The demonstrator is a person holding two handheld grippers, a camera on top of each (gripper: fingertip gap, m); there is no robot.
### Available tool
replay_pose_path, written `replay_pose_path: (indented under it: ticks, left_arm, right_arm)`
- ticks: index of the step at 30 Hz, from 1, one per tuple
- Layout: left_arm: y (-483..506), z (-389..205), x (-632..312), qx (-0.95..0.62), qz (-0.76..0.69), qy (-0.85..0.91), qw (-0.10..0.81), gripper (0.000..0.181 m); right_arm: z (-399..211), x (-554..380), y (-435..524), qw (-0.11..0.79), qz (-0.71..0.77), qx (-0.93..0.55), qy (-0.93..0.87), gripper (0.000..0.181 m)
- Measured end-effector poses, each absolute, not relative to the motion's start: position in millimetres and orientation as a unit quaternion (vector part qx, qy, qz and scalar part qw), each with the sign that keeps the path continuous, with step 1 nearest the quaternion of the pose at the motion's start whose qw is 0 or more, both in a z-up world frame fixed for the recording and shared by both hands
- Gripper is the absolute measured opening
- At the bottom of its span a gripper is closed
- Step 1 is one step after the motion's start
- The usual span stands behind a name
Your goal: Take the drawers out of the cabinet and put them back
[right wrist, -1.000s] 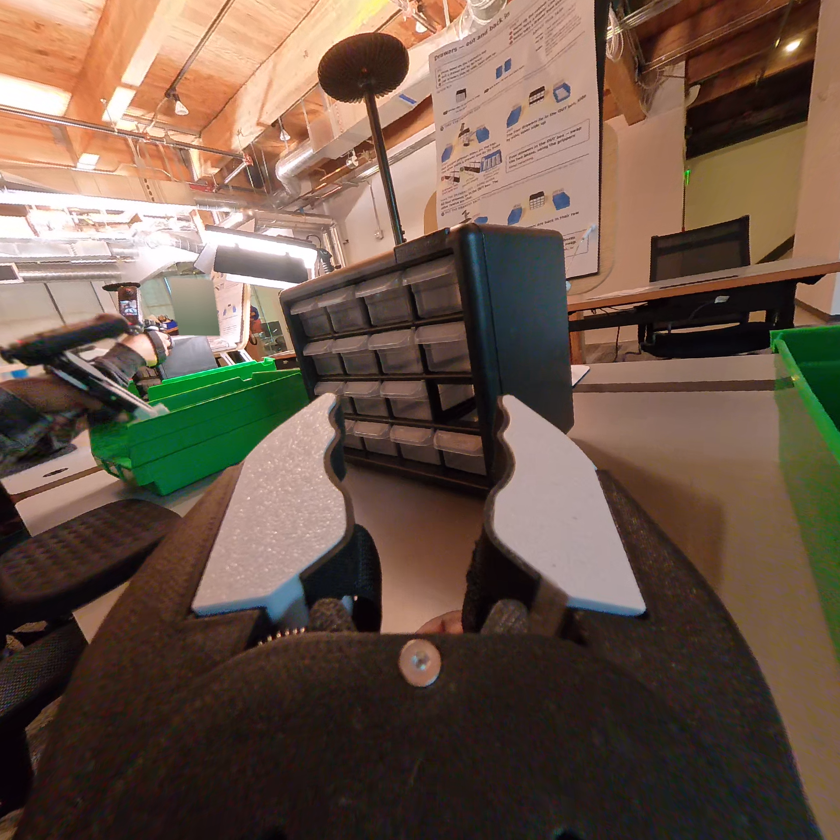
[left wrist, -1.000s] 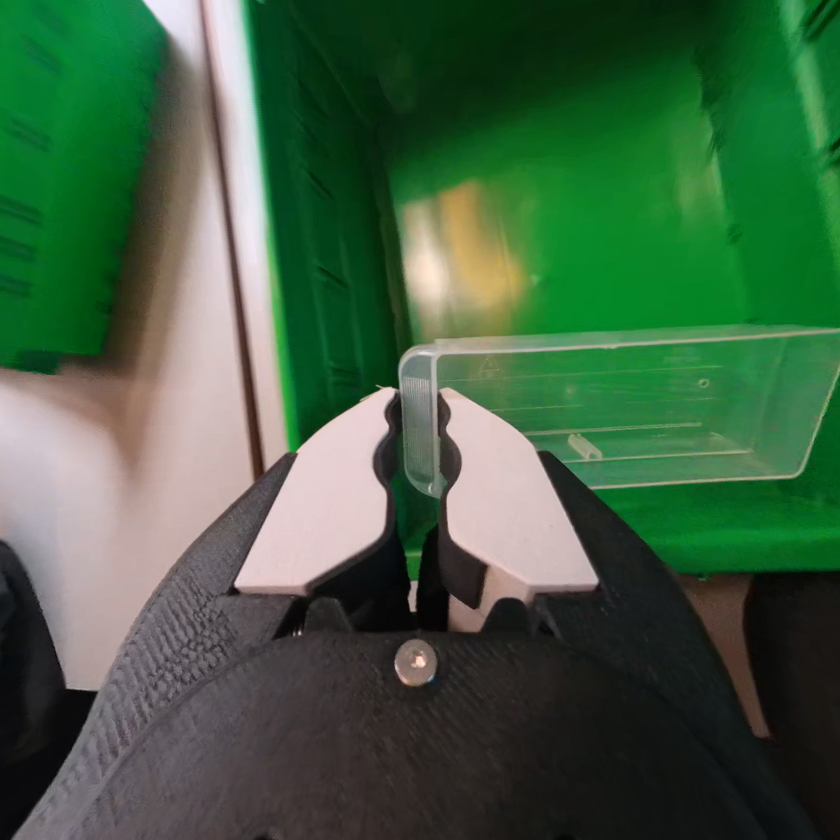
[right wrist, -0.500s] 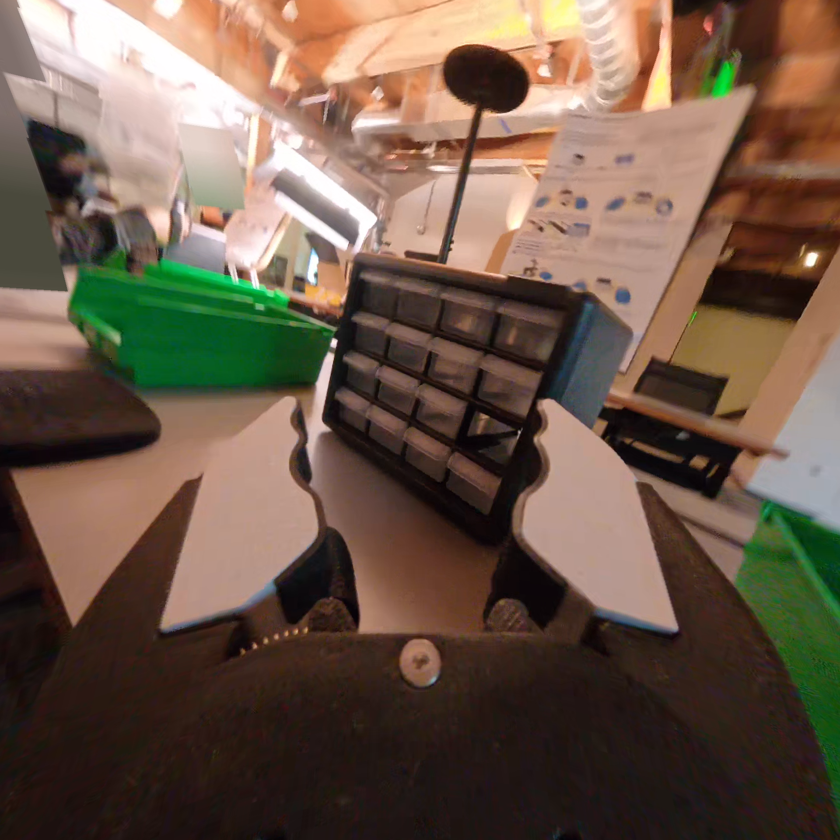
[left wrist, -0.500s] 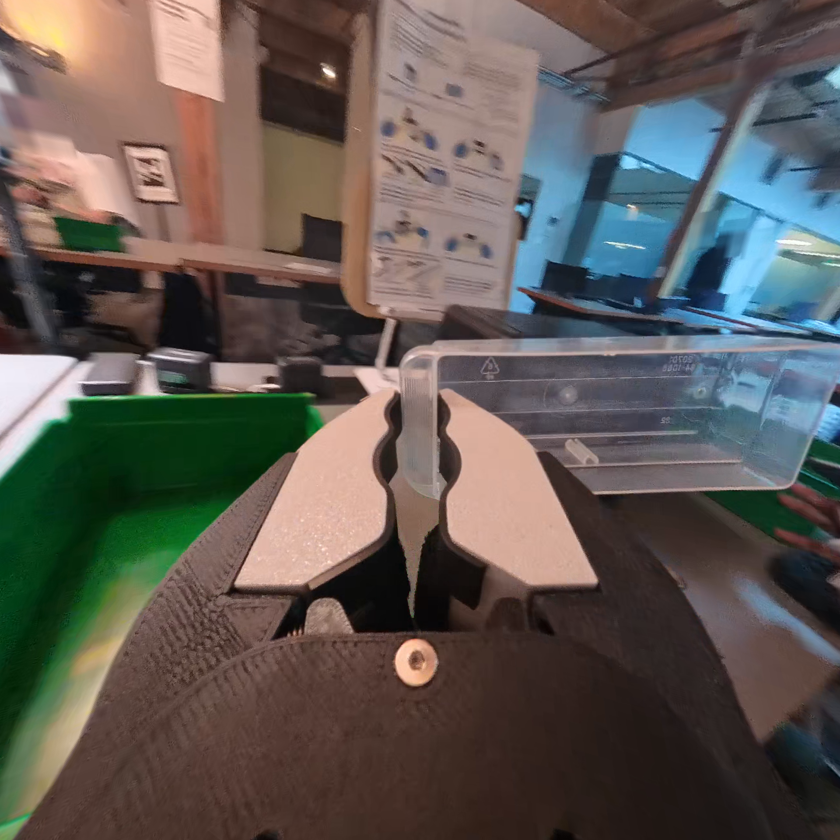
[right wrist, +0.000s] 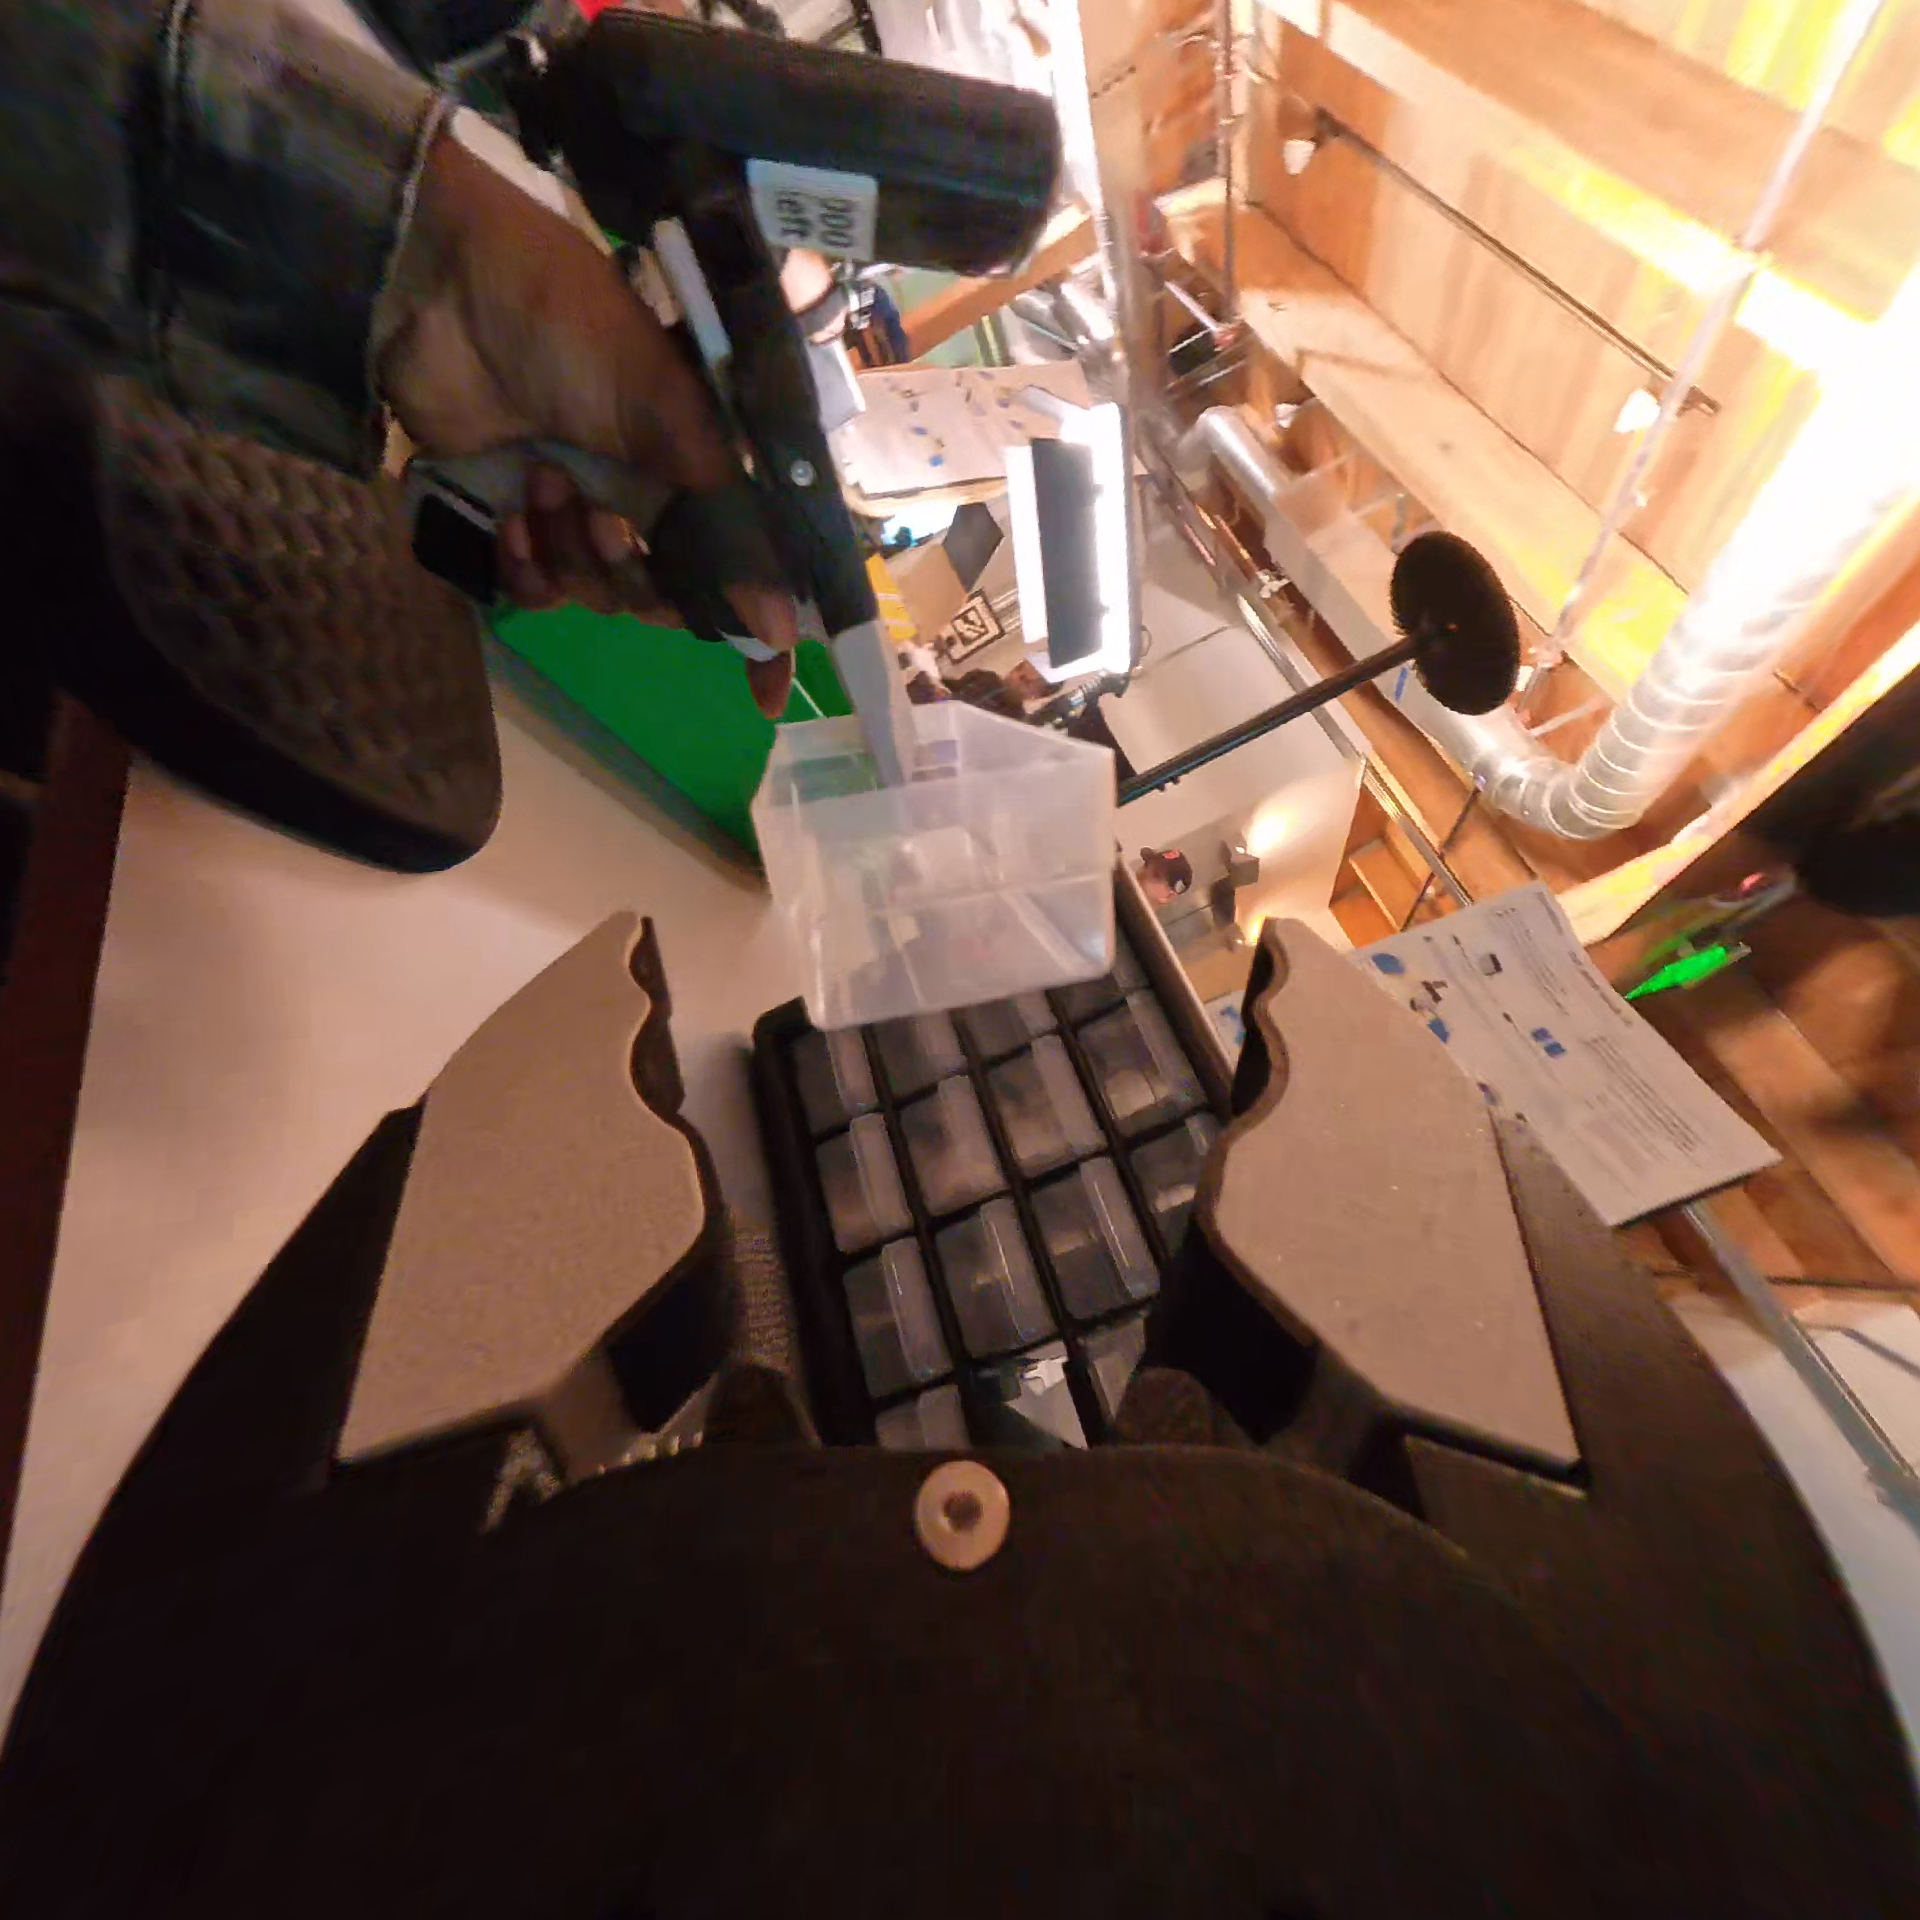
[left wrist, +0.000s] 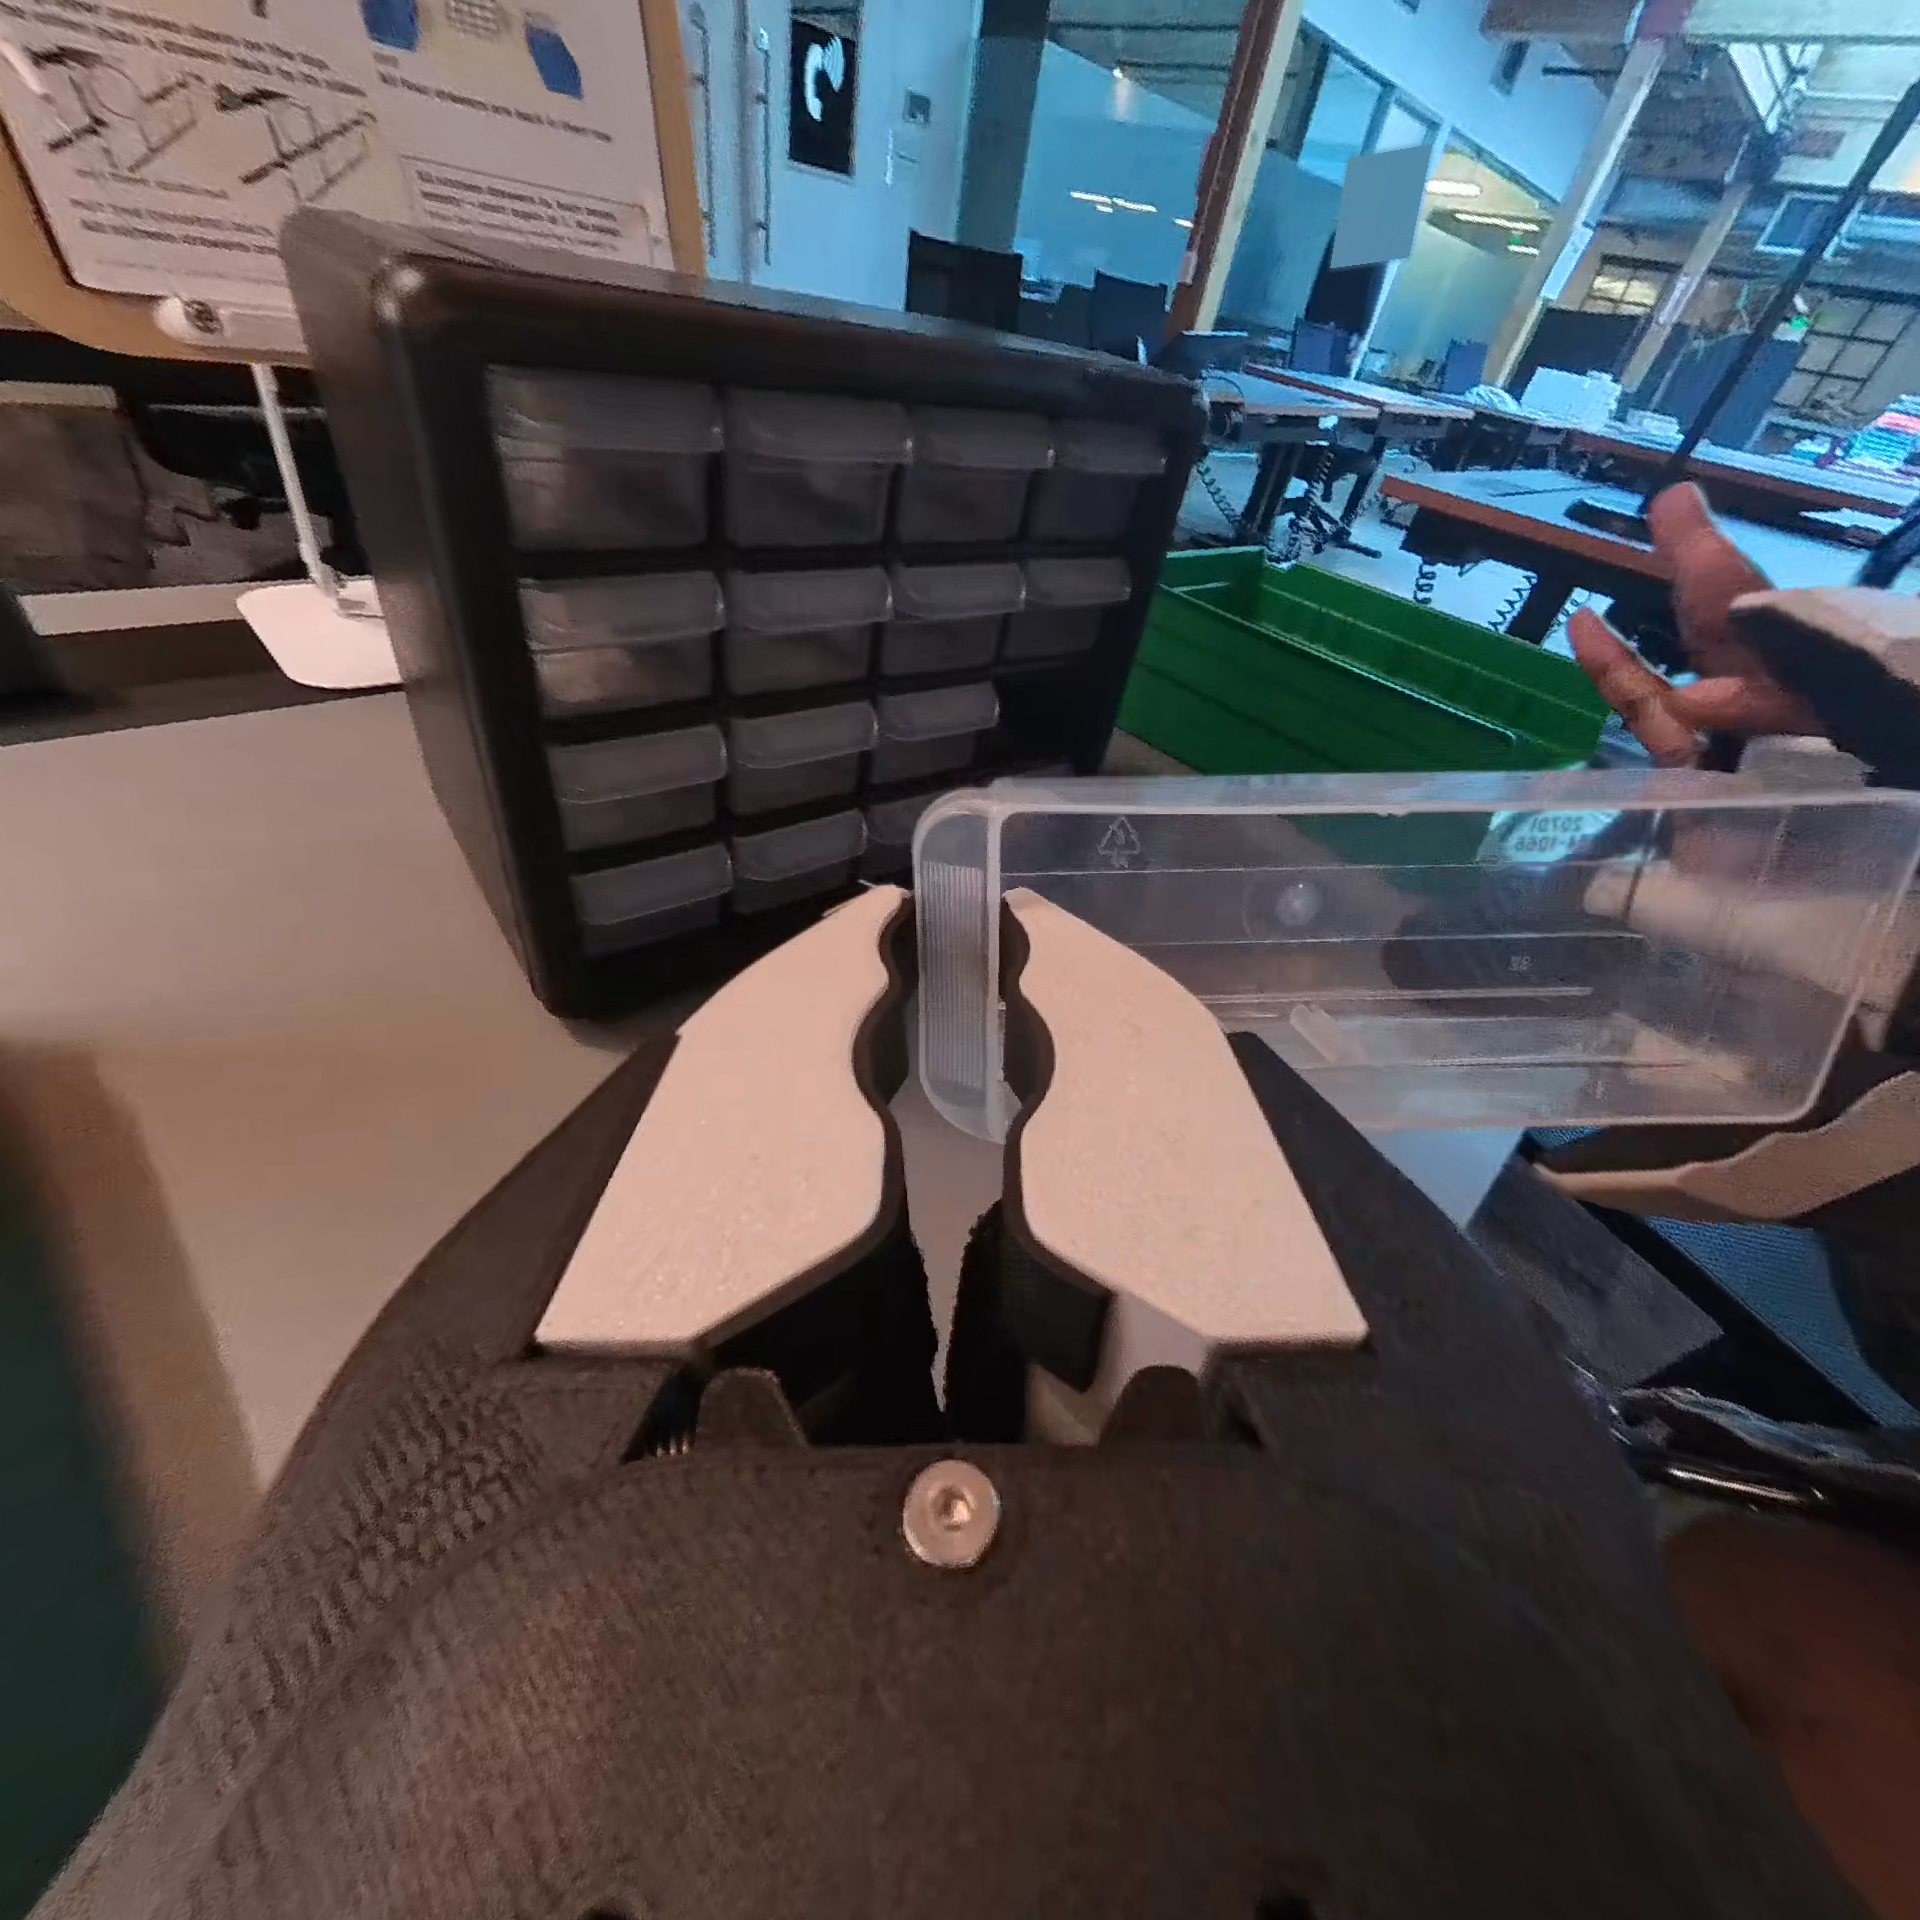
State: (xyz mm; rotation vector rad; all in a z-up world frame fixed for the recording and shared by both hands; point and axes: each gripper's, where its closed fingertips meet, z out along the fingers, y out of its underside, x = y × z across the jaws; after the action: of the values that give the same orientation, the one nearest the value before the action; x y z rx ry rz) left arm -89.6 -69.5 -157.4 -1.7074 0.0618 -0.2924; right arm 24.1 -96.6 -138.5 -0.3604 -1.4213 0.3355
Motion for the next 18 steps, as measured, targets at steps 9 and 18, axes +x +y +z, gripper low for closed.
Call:
replay_pose_path:
  ticks: [9, 18]
  left_arm:
    - [-68.4, -167.2, -76.3, -0.768, -0.115, 0.054, 0.627, 0.013]
    - [-83.5, -129.0, -53.0, -0.687, -0.125, 0.126, 0.704, 0.021]
  right_arm:
    - [-154.2, 8.0, -101.5, 0.706, 0.102, -0.141, -0.686, 0.093]
    - [-135.5, 20.4, -106.7, 0.728, 0.149, -0.137, -0.655, 0.08]
